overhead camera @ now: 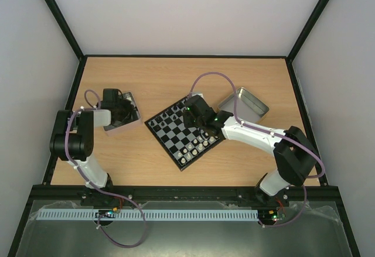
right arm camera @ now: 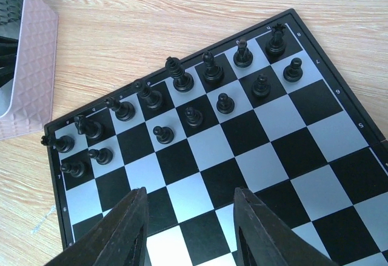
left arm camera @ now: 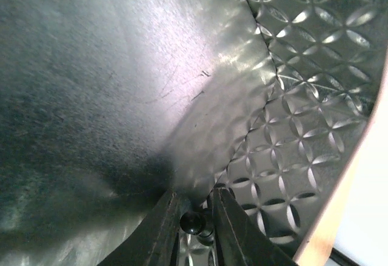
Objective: Set up the chess pieces on the board
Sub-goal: Pick up the chess piece from the storage box.
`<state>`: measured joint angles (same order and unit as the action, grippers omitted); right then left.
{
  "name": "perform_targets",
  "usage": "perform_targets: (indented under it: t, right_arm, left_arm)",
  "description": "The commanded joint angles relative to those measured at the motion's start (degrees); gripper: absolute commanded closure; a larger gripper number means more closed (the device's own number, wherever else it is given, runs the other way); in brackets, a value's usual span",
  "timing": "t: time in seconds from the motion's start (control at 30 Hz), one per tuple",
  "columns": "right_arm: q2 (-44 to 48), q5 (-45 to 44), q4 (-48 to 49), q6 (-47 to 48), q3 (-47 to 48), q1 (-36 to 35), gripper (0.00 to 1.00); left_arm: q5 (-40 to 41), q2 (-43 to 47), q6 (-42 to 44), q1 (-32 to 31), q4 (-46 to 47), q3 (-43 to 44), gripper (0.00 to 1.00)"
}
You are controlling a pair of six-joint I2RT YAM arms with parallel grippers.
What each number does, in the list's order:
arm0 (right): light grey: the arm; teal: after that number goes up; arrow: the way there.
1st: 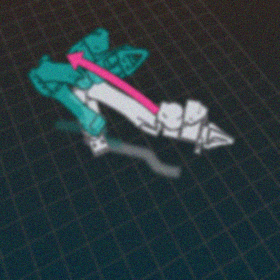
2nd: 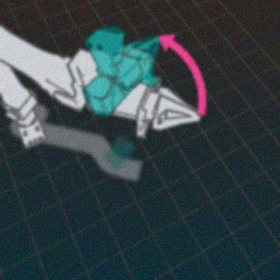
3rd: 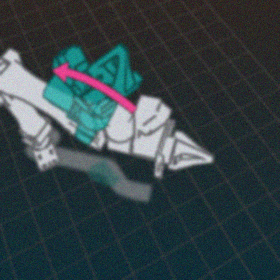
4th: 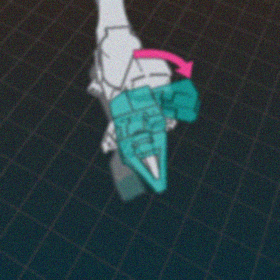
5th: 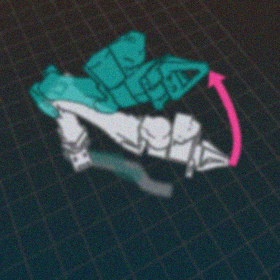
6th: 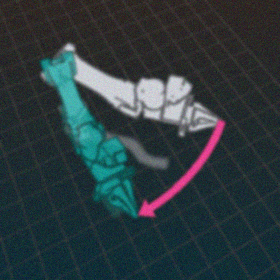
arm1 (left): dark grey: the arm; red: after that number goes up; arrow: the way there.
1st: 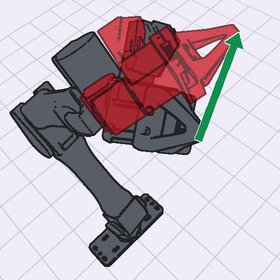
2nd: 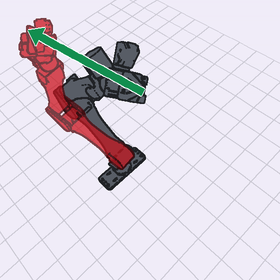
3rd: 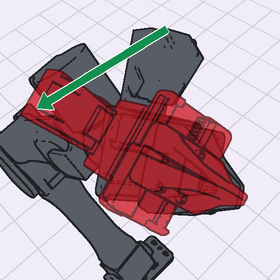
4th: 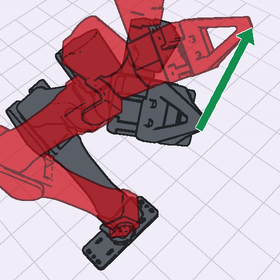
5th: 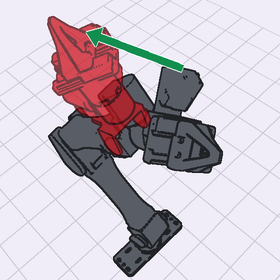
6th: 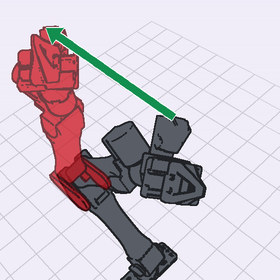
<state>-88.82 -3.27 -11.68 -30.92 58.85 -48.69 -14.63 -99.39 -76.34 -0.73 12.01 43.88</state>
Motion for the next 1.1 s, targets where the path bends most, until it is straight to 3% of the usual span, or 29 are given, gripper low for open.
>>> perform_targets:
  t: [0.0, 0.2, 0.33, 0.63, 0.87, 1.07]
  right_arm:
    - [2.15, -2.26, -0.40, -0.20, -0.71, 0.34, 0.62]
    - [2.48, -2.71, -0.53, -0.27, -0.74, 0.36, 0.62]
    - [2.59, -2.71, -0.45, -0.28, -0.74, 0.35, 0.62]
    - [2.31, -2.74, -0.19, -0.46, -0.54, 0.37, 0.62]
    - [3.36, -5.74, 0.71, -1.53, -1.20, 0.43, 0.62]
    - [6.51, -8.28, 2.62, -7.18, -5.03, 2.62, 0.62]
  left_arm:
    - [1.20, -2.24, -2.63, -0.49, 1.16, -0.55, 0.83]
    - [2.30, -2.39, -1.89, -0.59, 1.02, -0.47, 0.92]
    - [5.21, 0.03, 0.80, -0.74, -1.00, -0.25, 0.94]
    - [17.70, 7.29, 17.96, -4.07, -12.12, 3.16, 0.94]
    - [22.16, 15.85, 32.47, -10.84, -14.32, 3.32, 0.93]
    - [24.00, 21.27, 44.56, -22.40, -10.02, 1.57, 0.92]
